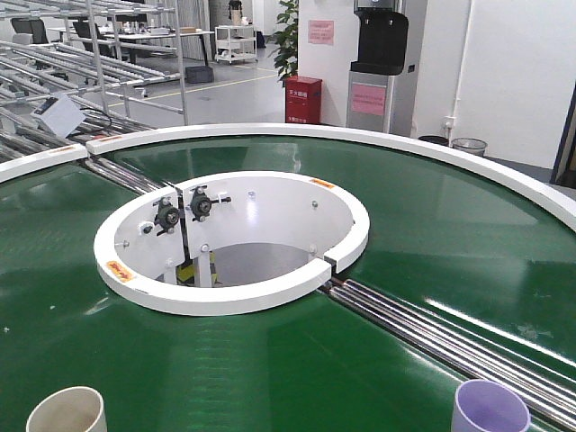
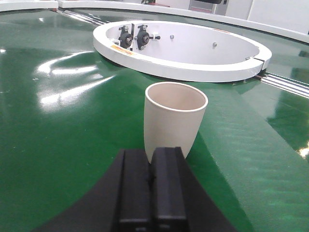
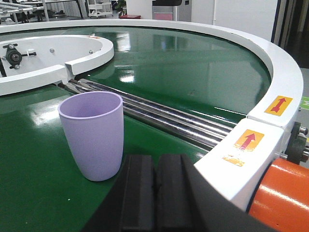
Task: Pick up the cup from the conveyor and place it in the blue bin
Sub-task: 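Lower both grippers toward the cream and lavender cups on the conveyor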
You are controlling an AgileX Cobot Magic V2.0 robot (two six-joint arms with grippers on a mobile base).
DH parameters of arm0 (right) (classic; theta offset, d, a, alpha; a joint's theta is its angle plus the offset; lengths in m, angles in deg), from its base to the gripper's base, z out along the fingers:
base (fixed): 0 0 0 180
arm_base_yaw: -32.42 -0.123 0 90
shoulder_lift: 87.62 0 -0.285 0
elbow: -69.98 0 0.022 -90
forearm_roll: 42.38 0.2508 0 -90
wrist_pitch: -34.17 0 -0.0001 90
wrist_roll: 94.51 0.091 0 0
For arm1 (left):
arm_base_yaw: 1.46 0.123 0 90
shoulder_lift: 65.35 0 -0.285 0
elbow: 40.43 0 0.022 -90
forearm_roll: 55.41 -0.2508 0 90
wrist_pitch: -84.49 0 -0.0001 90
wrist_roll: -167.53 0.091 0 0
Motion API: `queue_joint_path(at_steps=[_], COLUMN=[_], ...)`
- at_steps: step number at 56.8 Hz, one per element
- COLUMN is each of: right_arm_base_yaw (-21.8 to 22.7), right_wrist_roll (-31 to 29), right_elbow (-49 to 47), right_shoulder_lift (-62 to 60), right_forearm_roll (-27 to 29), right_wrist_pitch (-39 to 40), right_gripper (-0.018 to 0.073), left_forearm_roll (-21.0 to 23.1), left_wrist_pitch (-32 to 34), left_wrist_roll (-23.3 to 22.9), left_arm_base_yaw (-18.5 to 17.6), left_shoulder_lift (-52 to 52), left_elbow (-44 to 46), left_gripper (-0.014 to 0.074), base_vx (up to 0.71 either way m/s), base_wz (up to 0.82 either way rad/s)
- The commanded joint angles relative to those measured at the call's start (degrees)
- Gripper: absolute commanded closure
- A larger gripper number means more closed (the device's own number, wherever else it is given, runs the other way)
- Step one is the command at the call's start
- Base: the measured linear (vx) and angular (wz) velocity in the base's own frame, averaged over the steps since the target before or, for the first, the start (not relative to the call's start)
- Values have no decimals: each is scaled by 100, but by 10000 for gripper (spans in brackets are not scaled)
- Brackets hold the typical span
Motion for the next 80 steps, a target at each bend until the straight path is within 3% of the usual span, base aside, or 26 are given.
queue_joint_path(at_steps=[1,23,40,60,71,75,80], right_arm_base_yaw=[25,25,25,25,25,25,25], right_wrist_roll=[-28,-28,-28,-28,28,28,-16], right_elbow=[118,118,118,118,-345,-961,-1867], right_shoulder_lift=[-51,-51,-51,-51,-51,28,431], right_forearm_roll=[-38,-38,-53,-42,13,2,-104], right_wrist_pitch=[505,505,532,1703,2154,1734,774], right_gripper=[568,568,568,568,568,568,568], left_forearm_roll=[-13,-13,-13,-13,-13,-13,-19], left_wrist_pitch=[463,553,2039,3147,3080,2581,1348], left_wrist_roll=[-28,-28,-44,-36,-87,8,400], left_arm_base_yaw=[-1,0,0,0,0,0,5], left_shoulder_lift=[29,29,29,29,29,18,-200], left_elbow=[-31,-31,-26,-26,274,785,1693], left_gripper=[603,603,603,603,602,601,601], base_vx=[0,0,0,0,0,0,0], base_wz=[0,0,0,0,0,0,0])
